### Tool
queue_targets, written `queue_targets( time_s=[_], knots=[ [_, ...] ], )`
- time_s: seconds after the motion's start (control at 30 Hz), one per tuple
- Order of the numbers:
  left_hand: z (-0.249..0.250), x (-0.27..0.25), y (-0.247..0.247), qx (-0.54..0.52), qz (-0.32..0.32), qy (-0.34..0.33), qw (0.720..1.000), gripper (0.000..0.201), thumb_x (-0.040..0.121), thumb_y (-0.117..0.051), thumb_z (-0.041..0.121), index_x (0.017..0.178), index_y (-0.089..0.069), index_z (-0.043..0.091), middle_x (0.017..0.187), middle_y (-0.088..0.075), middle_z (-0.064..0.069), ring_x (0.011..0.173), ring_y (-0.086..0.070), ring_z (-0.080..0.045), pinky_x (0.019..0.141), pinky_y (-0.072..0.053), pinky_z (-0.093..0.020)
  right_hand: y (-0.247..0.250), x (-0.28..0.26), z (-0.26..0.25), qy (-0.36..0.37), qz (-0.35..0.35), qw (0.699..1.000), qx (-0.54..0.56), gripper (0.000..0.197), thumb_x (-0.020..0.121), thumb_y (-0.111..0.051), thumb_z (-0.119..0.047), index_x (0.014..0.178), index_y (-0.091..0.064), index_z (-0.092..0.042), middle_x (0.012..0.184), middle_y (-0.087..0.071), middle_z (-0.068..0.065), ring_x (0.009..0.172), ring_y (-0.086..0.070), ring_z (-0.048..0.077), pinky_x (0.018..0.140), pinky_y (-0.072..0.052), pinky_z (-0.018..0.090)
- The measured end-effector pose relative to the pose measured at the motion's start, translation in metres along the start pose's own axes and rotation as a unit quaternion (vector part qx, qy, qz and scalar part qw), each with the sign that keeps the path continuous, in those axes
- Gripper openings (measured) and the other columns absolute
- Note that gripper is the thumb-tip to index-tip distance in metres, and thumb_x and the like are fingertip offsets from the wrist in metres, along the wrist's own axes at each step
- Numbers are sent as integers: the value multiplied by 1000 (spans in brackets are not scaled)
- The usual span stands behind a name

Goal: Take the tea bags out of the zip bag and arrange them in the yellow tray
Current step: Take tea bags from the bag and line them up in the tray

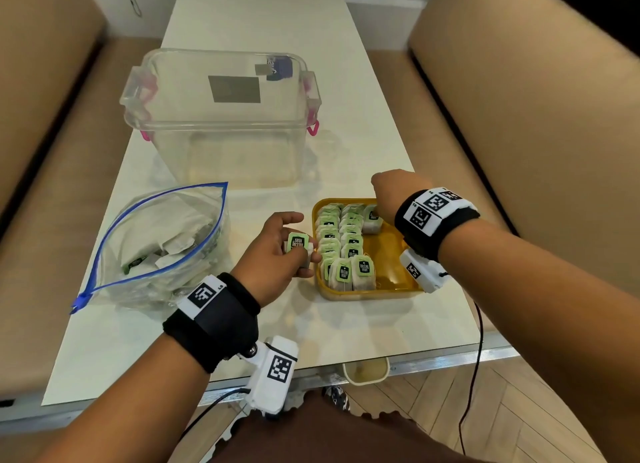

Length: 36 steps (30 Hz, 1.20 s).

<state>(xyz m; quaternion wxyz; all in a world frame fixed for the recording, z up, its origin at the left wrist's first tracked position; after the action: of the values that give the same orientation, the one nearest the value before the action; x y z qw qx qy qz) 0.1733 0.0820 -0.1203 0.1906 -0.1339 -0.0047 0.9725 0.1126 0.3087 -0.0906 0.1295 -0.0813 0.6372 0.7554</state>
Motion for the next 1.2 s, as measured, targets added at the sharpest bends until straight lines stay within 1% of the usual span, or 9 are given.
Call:
queue_targets(
  time_s=[0.2,0.4,0.5,0.63,0.77,0.87,1.0,1.07,1.2],
  knots=[
    [-2,1,-2,-9,-19,-11,1000,48,90,-47,-12,123,-40,22,102,-59,-9,83,-70,-15,71,-58,-30,-1,-4,5,-13,-1,1000,23,18,86,-64,-18,83,-46,-16,77,-52,2,68,-51,20,60,-42,30],
    [2,-1,-5,-13,-41,-26,999,56,87,-58,-8,124,-41,31,110,-64,-7,94,-69,-21,74,-56,-32,19,-25,6,-9,46,995,86,19,89,-62,-20,106,-57,-12,100,-62,7,85,-57,24,70,-46,31],
    [5,2,-7,-18,-41,-30,999,60,86,-60,-7,128,-40,30,112,-65,-11,98,-68,-28,81,-57,-41,36,-48,-9,68,61,971,221,18,87,-66,-32,99,-65,-18,94,-64,-1,74,-56,12,61,-41,23],
    [10,5,-11,-8,-50,-50,997,61,82,-65,-8,127,-42,27,112,-58,-16,90,-68,-30,80,-57,-44,47,-75,-33,168,-25,932,321,22,83,-71,-34,102,-70,-23,88,-67,-9,66,-55,-1,66,-46,18],
    [15,7,-16,2,-52,-62,997,55,78,-71,-6,113,-47,28,112,-56,-17,87,-69,-28,79,-57,-47,42,-76,-38,165,-2,929,331,8,82,-72,-25,86,-68,-20,68,-60,-16,58,-53,-11,56,-37,11],
    [16,6,-16,7,-61,-69,996,49,74,-74,-5,106,-48,23,111,-57,-15,89,-70,-27,81,-57,-40,41,-77,-34,154,13,920,359,7,84,-70,-21,80,-64,-20,65,-58,-13,54,-51,-8,52,-36,7],
    [15,2,-18,6,-79,-68,995,39,78,-69,-8,110,-51,4,112,-62,-19,84,-71,-19,75,-58,-29,41,-79,-27,129,-5,888,442,11,86,-68,-16,94,-63,-10,75,-71,6,58,-62,7,59,-52,21],
    [13,2,-19,-10,-76,-61,995,31,83,-64,-5,111,-50,-3,107,-63,-21,78,-70,-19,69,-58,-32,39,-78,-24,117,7,888,445,18,84,-70,-17,100,-62,-12,78,-72,5,60,-64,6,61,-54,24],
    [14,4,-16,17,-56,-75,995,6,94,-53,6,96,-56,1,89,-65,-17,73,-67,-23,56,-56,-28,40,-78,-25,127,77,899,412,8,84,-69,-21,90,-67,-15,81,-68,-3,60,-55,-1,56,-42,8]
  ],
)
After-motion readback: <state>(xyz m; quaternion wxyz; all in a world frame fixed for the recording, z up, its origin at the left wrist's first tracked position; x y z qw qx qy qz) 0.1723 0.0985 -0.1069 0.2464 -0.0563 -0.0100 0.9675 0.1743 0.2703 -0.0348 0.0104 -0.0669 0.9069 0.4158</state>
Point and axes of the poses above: each hand's wrist, its own x-axis towards the middle knuckle, its own y-axis out of the back of the hand, z = x × y, the point moved 1 cm from there along x, towards the middle knuckle
